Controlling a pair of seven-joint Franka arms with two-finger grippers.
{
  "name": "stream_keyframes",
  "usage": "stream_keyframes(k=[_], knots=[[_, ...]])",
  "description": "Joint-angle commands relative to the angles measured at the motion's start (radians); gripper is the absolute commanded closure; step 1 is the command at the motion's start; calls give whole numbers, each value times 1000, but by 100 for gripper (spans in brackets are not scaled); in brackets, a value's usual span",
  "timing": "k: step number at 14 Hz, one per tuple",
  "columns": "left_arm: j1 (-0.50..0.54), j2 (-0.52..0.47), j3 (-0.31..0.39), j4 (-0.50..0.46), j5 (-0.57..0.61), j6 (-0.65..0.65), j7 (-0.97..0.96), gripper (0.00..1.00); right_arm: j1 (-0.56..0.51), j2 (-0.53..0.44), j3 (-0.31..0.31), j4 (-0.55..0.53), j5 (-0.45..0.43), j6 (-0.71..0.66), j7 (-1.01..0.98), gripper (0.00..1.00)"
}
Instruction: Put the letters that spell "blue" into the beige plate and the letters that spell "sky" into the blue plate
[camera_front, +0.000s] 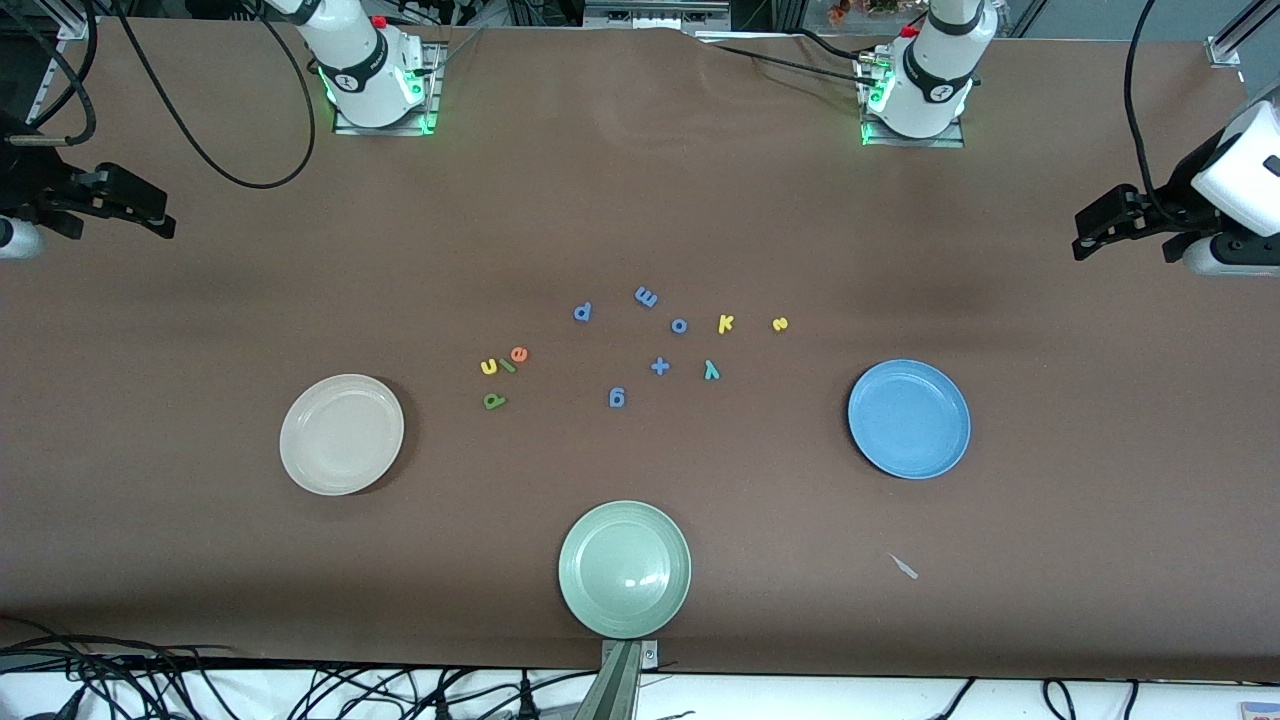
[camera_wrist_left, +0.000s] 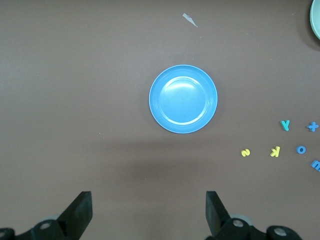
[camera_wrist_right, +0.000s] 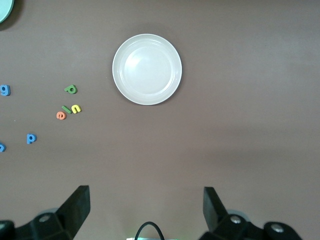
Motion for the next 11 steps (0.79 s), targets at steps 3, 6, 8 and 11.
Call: stream_keyframes(k=[3,6,8,11], knots=[[-1,14,3,32,-5,-25,17,0,-4,-18,0,-16,15,4,-3,0],[-3,14,3,32,-4,-25,17,0,-4,-18,0,-16,16,3,-2,0],[-4,14,3,32,-5,-25,16,0,-4,-18,2,-16,16,3,3,0],[2,14,3,30,-4,-25,17,0,-4,-19,3,-16,16,3,6,0]])
